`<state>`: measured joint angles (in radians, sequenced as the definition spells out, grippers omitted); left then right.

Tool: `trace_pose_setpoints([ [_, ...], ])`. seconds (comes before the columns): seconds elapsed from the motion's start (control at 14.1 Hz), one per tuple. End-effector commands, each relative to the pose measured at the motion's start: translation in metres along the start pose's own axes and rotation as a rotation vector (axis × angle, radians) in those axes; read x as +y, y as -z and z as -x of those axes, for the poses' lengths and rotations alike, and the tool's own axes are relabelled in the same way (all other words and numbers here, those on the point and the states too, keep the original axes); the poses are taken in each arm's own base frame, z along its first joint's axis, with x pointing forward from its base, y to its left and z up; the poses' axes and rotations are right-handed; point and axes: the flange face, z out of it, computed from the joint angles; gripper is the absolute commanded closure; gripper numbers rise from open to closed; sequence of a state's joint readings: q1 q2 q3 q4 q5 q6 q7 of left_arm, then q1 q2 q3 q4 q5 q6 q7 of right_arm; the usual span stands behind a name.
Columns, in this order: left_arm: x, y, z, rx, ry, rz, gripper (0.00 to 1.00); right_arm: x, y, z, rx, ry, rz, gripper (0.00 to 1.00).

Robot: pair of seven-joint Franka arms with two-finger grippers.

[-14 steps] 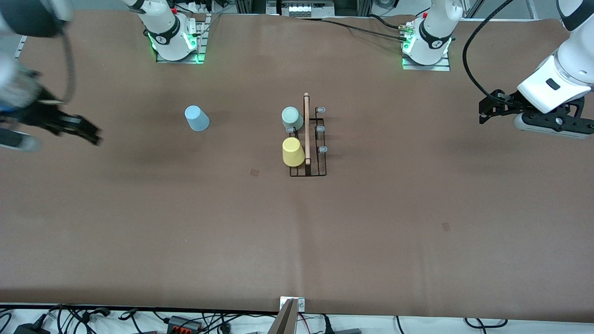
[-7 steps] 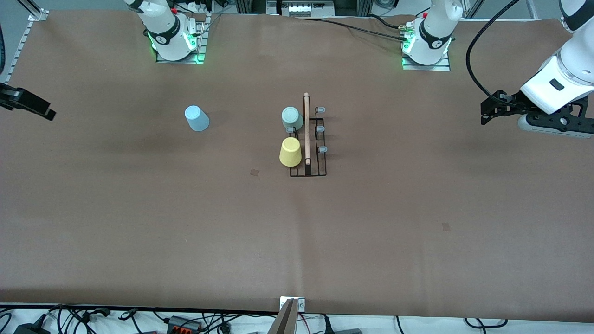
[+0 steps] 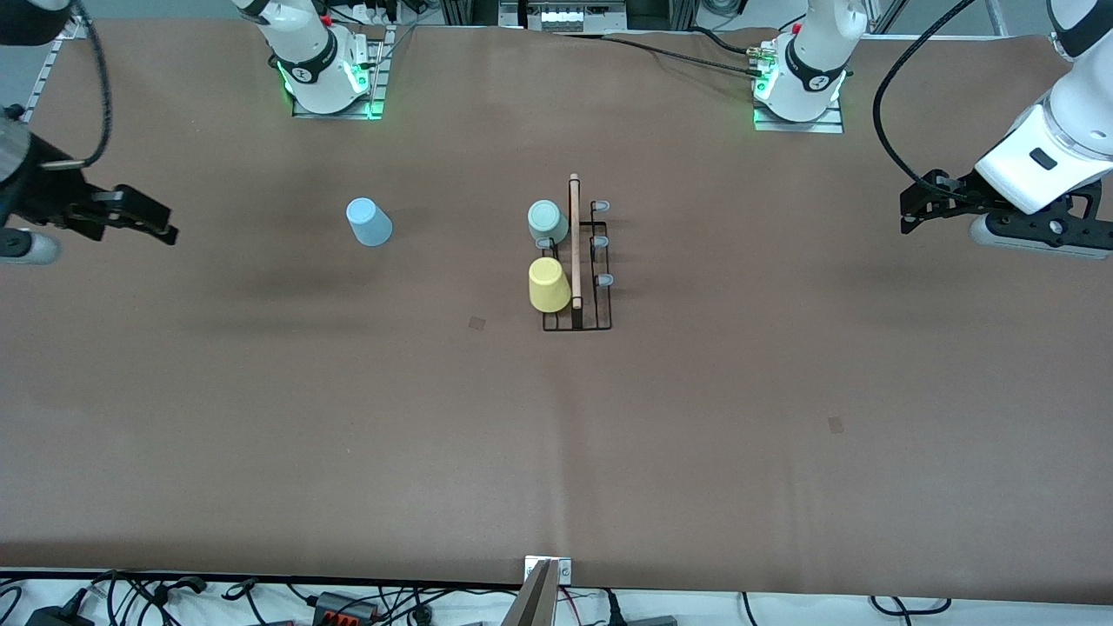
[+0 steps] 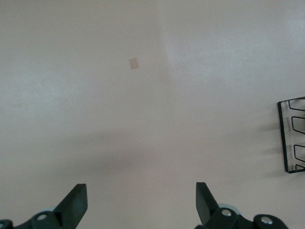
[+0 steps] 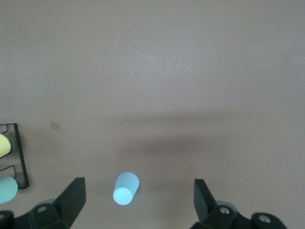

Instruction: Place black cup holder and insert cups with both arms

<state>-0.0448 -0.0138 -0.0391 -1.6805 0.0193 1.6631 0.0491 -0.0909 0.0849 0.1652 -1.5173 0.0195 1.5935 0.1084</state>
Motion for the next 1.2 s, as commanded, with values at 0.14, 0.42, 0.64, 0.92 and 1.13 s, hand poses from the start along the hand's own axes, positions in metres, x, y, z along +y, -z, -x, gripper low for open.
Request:
trace_pose_setpoints([
  [0.14,0.002,0.006,-0.002,-0.003,0.002,-0.008,0.0,0.0,0.003,0.005,0.0,0.019,0.004,0.0],
  [0.42,0.001,0.006,-0.002,-0.003,0.004,-0.008,0.0,0.006,0.003,0.007,-0.02,0.011,0.008,0.0],
  [0.64,0.001,0.006,-0.002,-0.003,0.001,-0.008,0.0,0.005,0.004,0.015,-0.032,0.002,0.032,0.0],
  [0.92,0.001,0.006,-0.002,-0.003,0.002,-0.008,0.0,0.012,0.003,0.018,-0.018,-0.008,0.046,0.0],
  [1.13,0.001,0.006,-0.002,-0.003,0.001,-0.009,0.0,0.016,0.003,0.018,-0.023,-0.01,0.047,0.0],
])
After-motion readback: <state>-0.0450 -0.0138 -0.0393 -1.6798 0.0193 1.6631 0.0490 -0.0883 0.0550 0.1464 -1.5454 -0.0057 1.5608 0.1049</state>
